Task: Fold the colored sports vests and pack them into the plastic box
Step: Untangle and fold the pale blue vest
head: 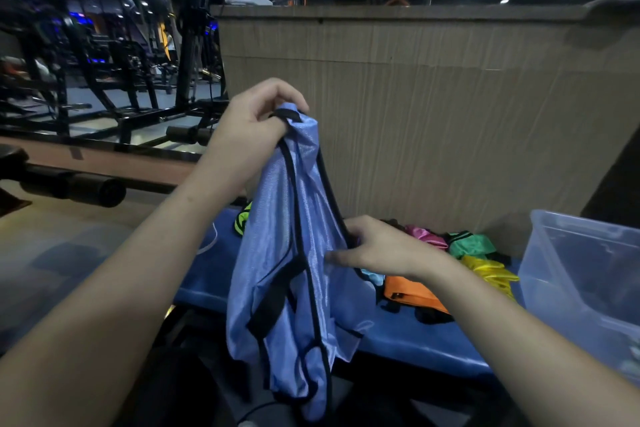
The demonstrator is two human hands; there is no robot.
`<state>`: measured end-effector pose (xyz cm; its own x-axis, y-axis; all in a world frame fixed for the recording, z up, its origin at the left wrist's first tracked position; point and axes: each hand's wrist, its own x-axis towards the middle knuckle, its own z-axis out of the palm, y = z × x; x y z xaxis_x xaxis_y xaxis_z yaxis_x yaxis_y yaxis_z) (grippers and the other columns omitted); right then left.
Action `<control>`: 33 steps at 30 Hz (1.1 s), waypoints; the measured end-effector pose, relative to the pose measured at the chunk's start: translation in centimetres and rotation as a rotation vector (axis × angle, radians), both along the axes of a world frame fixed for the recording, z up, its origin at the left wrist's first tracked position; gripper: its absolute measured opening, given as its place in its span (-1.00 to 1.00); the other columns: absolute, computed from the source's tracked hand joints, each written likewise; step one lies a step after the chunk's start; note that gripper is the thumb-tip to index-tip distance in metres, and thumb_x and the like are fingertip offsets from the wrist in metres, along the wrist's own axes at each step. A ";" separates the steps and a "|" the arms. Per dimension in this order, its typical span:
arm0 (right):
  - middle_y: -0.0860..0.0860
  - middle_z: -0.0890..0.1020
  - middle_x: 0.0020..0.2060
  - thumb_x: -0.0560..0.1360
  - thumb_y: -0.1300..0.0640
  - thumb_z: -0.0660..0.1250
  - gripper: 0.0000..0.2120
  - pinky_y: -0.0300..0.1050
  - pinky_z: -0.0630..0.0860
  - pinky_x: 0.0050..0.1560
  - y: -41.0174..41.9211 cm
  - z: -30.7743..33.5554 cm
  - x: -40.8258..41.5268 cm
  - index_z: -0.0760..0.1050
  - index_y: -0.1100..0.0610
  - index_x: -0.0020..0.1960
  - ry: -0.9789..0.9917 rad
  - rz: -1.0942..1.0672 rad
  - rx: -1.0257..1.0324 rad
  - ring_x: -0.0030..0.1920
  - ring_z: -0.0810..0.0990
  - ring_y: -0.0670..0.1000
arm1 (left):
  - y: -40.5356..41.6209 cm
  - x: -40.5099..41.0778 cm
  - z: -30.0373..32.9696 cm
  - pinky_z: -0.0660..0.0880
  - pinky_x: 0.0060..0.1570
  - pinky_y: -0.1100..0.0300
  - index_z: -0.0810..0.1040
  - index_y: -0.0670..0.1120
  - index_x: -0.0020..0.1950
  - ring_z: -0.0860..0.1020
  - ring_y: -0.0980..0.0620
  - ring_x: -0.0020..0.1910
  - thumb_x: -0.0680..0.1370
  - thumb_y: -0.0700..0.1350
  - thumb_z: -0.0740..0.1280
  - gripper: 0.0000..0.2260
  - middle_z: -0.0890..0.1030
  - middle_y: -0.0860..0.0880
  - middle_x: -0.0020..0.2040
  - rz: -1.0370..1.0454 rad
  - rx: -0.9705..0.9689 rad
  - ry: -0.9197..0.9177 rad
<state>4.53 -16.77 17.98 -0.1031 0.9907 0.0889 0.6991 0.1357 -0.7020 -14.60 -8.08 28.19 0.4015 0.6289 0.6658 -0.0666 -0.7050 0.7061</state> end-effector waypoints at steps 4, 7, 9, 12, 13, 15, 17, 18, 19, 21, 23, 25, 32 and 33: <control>-0.05 0.69 0.00 0.47 0.13 0.42 -0.83 0.00 0.61 0.10 -0.1 0.0 0.6 0.61 0.08 0.06 0.003 -0.039 0.031 0.01 0.68 -0.06 | 0.7 -0.7 0.1 0.45 -0.17 0.24 0.59 -0.17 -0.11 0.53 0.12 -0.19 0.48 -0.40 0.15 -0.75 0.60 0.09 -0.20 0.059 -0.016 0.056; -0.03 0.68 -0.21 0.44 0.21 0.39 -0.90 -0.02 0.58 -0.16 -0.2 0.2 1.6 0.59 0.21 -0.05 -0.022 -0.101 0.036 -0.22 0.65 -0.06 | 1.4 -1.2 0.0 0.40 -0.31 0.30 0.53 -0.26 -0.13 0.48 0.07 -0.26 0.49 -0.40 0.13 -0.81 0.54 -0.05 -0.25 0.080 -0.046 0.113; 0.06 0.63 -0.29 0.45 0.21 0.39 -0.91 -0.02 0.53 -0.22 -0.2 0.3 2.1 0.57 0.24 -0.10 -0.049 -0.138 0.082 -0.28 0.56 -0.07 | 1.9 -1.5 -0.1 0.37 -0.35 0.30 0.48 -0.29 -0.14 0.45 0.04 -0.28 0.52 -0.38 0.14 -0.86 0.49 -0.15 -0.25 0.085 -0.102 0.128; 0.07 0.48 -0.37 0.47 0.16 0.48 -0.77 -0.11 0.36 -0.31 -0.1 0.3 2.9 0.45 0.20 -0.21 -0.072 -0.198 0.180 -0.33 0.40 -0.10 | 2.9 -1.7 -0.3 0.38 -0.31 0.26 0.50 -0.16 -0.21 0.47 0.05 -0.30 0.52 -0.33 0.16 -0.81 0.50 -0.10 -0.28 0.138 -0.180 0.119; 0.00 0.42 -0.38 0.47 0.14 0.50 -0.71 -0.17 0.29 -0.34 -0.2 0.3 3.0 0.40 0.16 -0.24 -0.061 -0.212 0.190 -0.35 0.35 -0.11 | 3.2 -1.8 -0.3 0.38 -0.27 0.22 0.50 -0.17 -0.21 0.48 0.06 -0.30 0.51 -0.32 0.17 -0.82 0.51 -0.07 -0.29 0.157 -0.183 0.122; 0.00 0.48 -0.34 0.46 0.09 0.53 -0.71 -0.12 0.33 -0.29 -0.2 0.2 3.4 0.43 0.17 -0.18 -0.046 -0.215 0.163 -0.33 0.41 -0.08 | 3.5 -1.9 -0.5 0.36 -0.26 0.19 0.51 -0.23 -0.16 0.47 0.08 -0.31 0.51 -0.32 0.18 -0.87 0.52 -0.03 -0.30 0.169 -0.172 0.132; 0.12 0.60 -0.22 0.46 0.05 0.52 -0.71 0.03 0.47 -0.18 -0.2 0.1 3.8 0.50 0.22 -0.09 -0.100 -0.211 0.154 -0.24 0.55 0.04 | 3.5 -1.9 -0.7 0.35 -0.31 0.25 0.51 -0.27 -0.12 0.46 0.13 -0.34 0.51 -0.34 0.18 -0.88 0.52 0.00 -0.31 0.178 -0.145 0.141; 0.15 0.63 -0.17 0.46 0.03 0.52 -0.72 0.07 0.52 -0.10 -0.1 0.0 4.1 0.52 0.22 -0.08 -0.119 -0.216 0.155 -0.17 0.61 0.11 | 3.5 -1.9 -0.8 0.36 -0.30 0.24 0.52 -0.28 -0.11 0.47 0.12 -0.32 0.51 -0.34 0.19 -0.88 0.53 -0.01 -0.29 0.178 -0.136 0.147; 0.15 0.66 -0.14 0.45 0.00 0.51 -0.72 0.10 0.54 -0.05 -0.1 -0.1 4.3 0.55 0.21 -0.08 -0.122 -0.222 0.147 -0.11 0.64 0.14 | 3.5 -2.0 -1.0 0.36 -0.26 0.21 0.52 -0.27 -0.10 0.47 0.10 -0.29 0.51 -0.33 0.19 -0.89 0.54 -0.03 -0.26 0.175 -0.131 0.159; 0.13 0.70 -0.14 0.43 -0.08 0.46 -0.70 0.15 0.59 -0.01 -0.2 -0.1 4.5 0.60 0.16 -0.08 -0.129 -0.213 0.133 -0.06 0.67 0.15 | 3.5 -2.1 -1.3 0.35 -0.21 0.14 0.50 -0.25 -0.10 0.47 0.07 -0.25 0.51 -0.31 0.19 -0.90 0.53 -0.05 -0.22 0.172 -0.125 0.193; 0.09 0.71 -0.17 0.41 -0.13 0.44 -0.69 0.13 0.59 0.00 -0.3 0.0 4.7 0.62 0.12 -0.08 -0.159 -0.226 0.139 -0.09 0.69 0.08 | 3.4 -2.1 -1.6 0.34 -0.19 0.12 0.49 -0.24 -0.09 0.46 0.07 -0.24 0.52 -0.32 0.18 -0.90 0.52 -0.06 -0.20 0.182 -0.123 0.239; 0.09 0.69 -0.21 0.45 -0.05 0.48 -0.78 0.08 0.55 -0.03 -0.2 0.1 4.8 0.61 0.11 -0.11 -0.157 -0.246 0.186 -0.17 0.62 -0.05 | 3.1 -1.9 -1.8 0.37 -0.23 0.21 0.49 -0.21 -0.06 0.47 0.15 -0.27 0.54 -0.31 0.17 -0.89 0.52 -0.03 -0.20 0.189 -0.130 0.274; 0.11 0.65 -0.22 0.49 0.08 0.48 -0.87 -0.01 0.49 -0.12 -0.4 1.2 5.0 0.60 0.12 -0.14 -0.108 -0.233 0.246 -0.22 0.52 -0.11 | 3.1 -1.6 -2.5 0.39 -0.28 0.16 0.53 0.01 -0.02 0.48 0.15 -0.31 0.53 -0.30 0.20 -0.77 0.53 0.14 -0.27 0.166 -0.155 0.367; 0.11 0.65 -0.22 0.50 0.07 0.48 -0.87 -0.01 0.48 -0.13 -0.4 1.3 5.1 0.59 0.12 -0.14 -0.106 -0.236 0.248 -0.22 0.52 -0.10 | 3.0 -1.6 -2.5 0.37 -0.34 0.20 0.53 0.02 0.00 0.45 0.21 -0.39 0.53 -0.33 0.18 -0.73 0.52 0.20 -0.32 0.148 -0.160 0.388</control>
<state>9.61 -17.19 19.30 0.1048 0.9380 0.3305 0.7985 0.1187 -0.5901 -16.20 -5.08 25.67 0.5000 0.7815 0.3731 0.3182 -0.5664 0.7602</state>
